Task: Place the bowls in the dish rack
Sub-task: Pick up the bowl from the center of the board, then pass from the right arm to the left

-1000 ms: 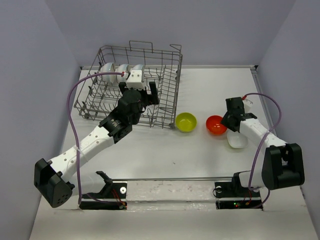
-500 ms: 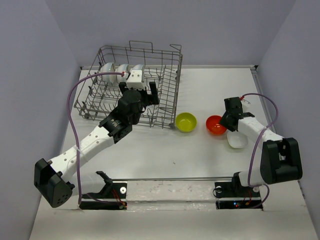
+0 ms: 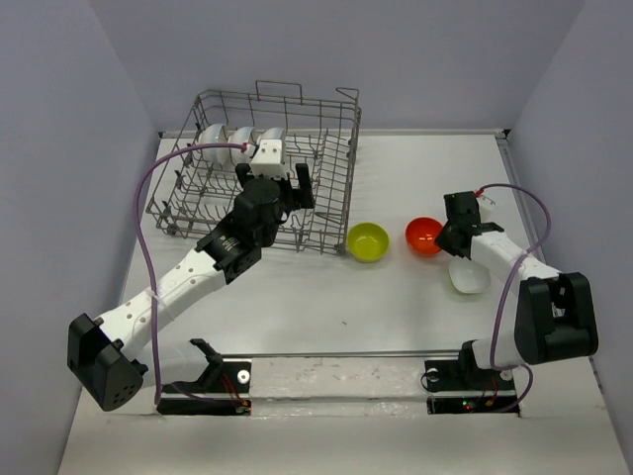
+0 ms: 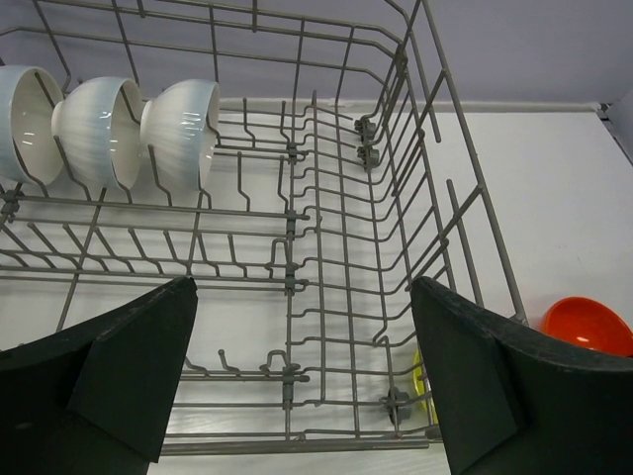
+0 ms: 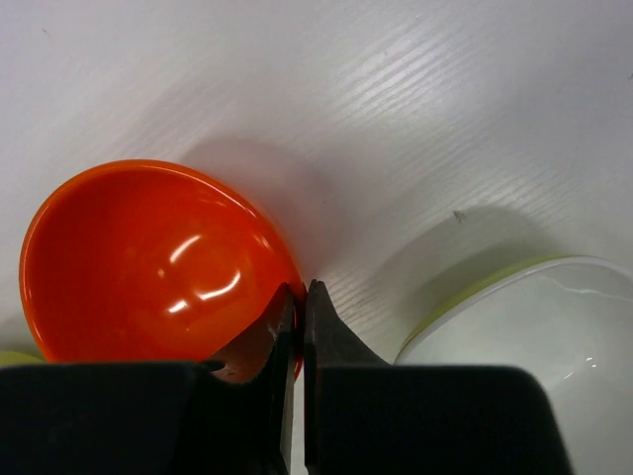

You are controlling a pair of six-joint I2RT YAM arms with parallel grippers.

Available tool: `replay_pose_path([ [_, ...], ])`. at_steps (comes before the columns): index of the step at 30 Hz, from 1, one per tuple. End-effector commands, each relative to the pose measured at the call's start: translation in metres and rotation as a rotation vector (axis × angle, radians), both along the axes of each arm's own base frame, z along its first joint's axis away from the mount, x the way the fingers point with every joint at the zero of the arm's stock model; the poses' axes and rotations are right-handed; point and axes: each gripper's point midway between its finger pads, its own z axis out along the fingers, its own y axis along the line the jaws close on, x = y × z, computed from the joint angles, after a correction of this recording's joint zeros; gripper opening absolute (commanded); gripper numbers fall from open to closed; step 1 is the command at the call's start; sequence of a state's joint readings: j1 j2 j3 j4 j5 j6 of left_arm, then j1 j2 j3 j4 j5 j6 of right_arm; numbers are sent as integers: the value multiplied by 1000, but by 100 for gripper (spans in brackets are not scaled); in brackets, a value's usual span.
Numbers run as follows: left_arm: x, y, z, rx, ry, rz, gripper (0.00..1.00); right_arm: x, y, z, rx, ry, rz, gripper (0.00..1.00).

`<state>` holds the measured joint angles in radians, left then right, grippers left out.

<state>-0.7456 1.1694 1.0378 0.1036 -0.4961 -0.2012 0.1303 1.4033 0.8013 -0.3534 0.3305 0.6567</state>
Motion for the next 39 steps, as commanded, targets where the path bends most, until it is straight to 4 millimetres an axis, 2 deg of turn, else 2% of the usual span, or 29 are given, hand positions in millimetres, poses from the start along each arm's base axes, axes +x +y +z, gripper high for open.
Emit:
replay_pose_path([
  [1,-1,-2,14,-46,-28,1,99,6,-4,6,-3,-41,-21,1],
  [5,1,-4,15,-38,-20,0,99,10,-3,21,5,-79,-22,1],
  [8,0,-6,15,-37,-11,-7,99,14,-3,40,10,-122,-24,1],
  [18,1,-15,36,-82,-29,-35,99,18,-3,105,18,-259,-15,1],
  [26,4,-43,47,-51,-11,-89,98,20,7,158,48,-361,54,1],
  [27,6,-46,44,-40,-3,-84,98,21,8,171,54,-384,63,1],
  [29,8,-51,51,-43,-12,-88,98,22,10,184,61,-408,75,1],
  [30,9,-54,54,-41,-17,-90,98,24,14,196,74,-433,92,1],
  [32,11,-56,49,-16,3,-89,98,26,18,208,90,-455,109,1],
  [35,14,-61,66,-19,-16,-89,98,32,25,230,116,-496,138,1],
  [37,19,-65,65,-4,-10,-90,98,38,30,241,128,-514,157,1],
  [38,20,-67,74,-9,-17,-94,98,39,35,245,133,-520,176,1],
  [39,24,-72,70,4,-6,-99,98,41,36,248,138,-526,179,1],
])
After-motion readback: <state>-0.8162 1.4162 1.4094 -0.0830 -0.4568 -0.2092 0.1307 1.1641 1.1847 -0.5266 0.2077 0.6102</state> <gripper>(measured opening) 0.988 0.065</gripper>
